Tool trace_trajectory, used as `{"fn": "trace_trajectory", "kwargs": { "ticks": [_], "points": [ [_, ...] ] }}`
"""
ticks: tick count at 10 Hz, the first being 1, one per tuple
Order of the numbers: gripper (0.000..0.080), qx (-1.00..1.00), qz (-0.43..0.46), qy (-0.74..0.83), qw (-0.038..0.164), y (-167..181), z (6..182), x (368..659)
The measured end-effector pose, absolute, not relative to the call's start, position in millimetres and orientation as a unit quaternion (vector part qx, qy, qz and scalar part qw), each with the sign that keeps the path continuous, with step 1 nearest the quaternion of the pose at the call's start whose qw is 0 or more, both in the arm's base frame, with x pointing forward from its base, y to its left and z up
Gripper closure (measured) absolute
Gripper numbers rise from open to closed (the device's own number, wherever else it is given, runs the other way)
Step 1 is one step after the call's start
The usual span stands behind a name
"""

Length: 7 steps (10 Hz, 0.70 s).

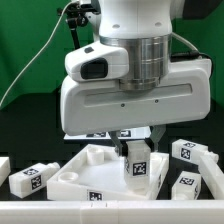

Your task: Assemble one leg

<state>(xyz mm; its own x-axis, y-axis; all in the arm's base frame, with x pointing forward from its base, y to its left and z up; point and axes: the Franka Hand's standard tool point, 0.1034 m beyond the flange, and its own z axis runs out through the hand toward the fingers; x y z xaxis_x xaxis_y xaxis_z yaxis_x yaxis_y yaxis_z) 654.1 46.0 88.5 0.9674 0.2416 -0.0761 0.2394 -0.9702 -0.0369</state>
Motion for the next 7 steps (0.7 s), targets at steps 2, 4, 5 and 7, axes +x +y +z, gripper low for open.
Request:
{"fn": "trace_trajectory", "kwargs": {
  "ticks": [2, 4, 5, 7],
  "points": [
    [0.0517, -0.993, 0.040, -0.111, 0.014, 46.1, 88.5, 654.1],
    [0.0517, -0.999, 0.041, -0.029, 0.013, 47.7, 88.4, 654.0],
    [0.0517, -0.999, 0.042, 0.023, 0.011, 47.8, 88.2, 654.0],
    [0.0517, -0.985, 0.030, 0.165, 0.026, 47.0, 87.4, 653.0]
  ]
}}
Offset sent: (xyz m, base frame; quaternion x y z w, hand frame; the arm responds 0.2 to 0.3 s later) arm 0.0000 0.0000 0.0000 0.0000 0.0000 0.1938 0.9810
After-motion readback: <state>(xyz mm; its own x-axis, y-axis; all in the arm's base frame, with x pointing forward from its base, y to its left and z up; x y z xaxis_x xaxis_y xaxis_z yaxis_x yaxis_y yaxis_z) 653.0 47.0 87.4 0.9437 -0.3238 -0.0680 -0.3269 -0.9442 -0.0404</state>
